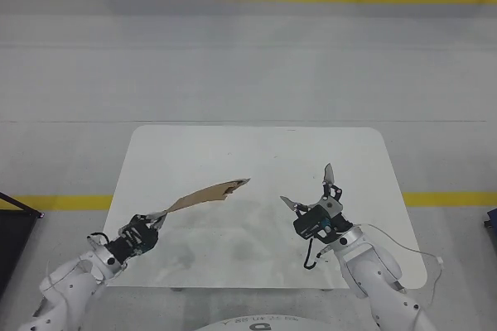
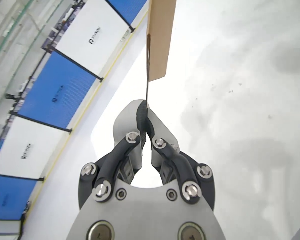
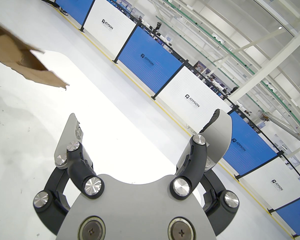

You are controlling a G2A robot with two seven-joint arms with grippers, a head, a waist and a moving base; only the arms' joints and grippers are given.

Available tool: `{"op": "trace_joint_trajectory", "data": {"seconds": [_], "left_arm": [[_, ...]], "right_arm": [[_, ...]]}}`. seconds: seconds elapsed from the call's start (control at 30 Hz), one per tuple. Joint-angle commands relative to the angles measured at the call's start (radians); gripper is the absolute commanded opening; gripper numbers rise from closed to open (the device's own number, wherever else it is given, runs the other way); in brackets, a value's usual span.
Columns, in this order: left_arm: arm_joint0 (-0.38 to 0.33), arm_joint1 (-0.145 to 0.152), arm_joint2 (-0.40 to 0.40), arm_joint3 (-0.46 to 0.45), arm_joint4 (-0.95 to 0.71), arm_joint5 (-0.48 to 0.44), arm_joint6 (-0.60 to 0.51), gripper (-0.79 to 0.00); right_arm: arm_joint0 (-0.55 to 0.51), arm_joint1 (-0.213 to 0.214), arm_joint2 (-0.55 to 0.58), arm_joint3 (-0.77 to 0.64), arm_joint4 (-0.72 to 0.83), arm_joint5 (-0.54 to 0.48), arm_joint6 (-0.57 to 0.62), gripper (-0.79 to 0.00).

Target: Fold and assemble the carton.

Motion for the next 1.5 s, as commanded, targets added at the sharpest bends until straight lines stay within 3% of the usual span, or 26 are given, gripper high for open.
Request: {"op": "trace_joint_trajectory", "data": {"seconds": [0.0, 0.13, 0.3, 0.4, 0.5, 0.73, 0.87, 1.03, 1.3, 1.37, 1.47], "left_arm": [[-0.084, 0.002, 0.018, 0.022, -0.027, -0.129, -0.017, -0.785], [-0.220, 0.003, 0.061, 0.091, -0.168, -0.351, -0.028, -0.785], [-0.335, -0.001, 0.113, 0.192, -0.328, -0.515, -0.067, -0.785], [-0.375, 0.001, 0.161, 0.228, -0.417, -0.515, -0.113, -0.785], [-0.418, 0.009, 0.219, 0.273, -0.529, -0.515, -0.189, -0.785], [-0.520, 0.031, 0.361, 0.322, -0.798, -0.515, -0.358, -0.785], [-0.557, 0.059, 0.431, 0.303, -0.962, -0.515, -0.419, -0.785], [-0.590, 0.107, 0.489, 0.275, -1.128, -0.515, -0.458, -0.785], [-0.639, 0.166, 0.551, 0.264, -1.202, -0.515, -0.467, -0.785], [-0.653, 0.176, 0.570, 0.265, -1.205, -0.515, -0.457, -0.785], [-0.672, 0.190, 0.604, 0.262, -1.196, -0.515, -0.439, -0.785]], "right_arm": [[0.000, 0.000, 0.000, 0.000, 0.000, 0.000, 0.000, 0.000], [0.000, 0.000, 0.000, 0.000, 0.000, 0.000, 0.000, 0.000], [0.000, 0.000, 0.000, 0.000, 0.000, 0.000, 0.000, 0.000], [0.000, 0.000, 0.000, 0.000, 0.000, 0.000, 0.000, 0.000], [0.042, 0.000, 0.002, 0.010, 0.089, -0.080, -0.036, 0.000], [0.264, 0.006, 0.000, 0.209, 0.417, -0.539, -0.145, 0.000], [0.383, 0.001, -0.043, 0.335, 0.536, -0.692, -0.137, 0.000], [0.482, -0.005, -0.075, 0.430, 0.669, -0.788, -0.084, 0.000], [0.563, -0.008, -0.109, 0.526, 0.808, -0.921, -0.009, 0.000], [0.582, -0.009, -0.127, 0.541, 0.836, -0.971, 0.016, -0.129], [0.617, -0.006, -0.190, 0.560, 0.908, -1.000, 0.061, -0.132]]}}
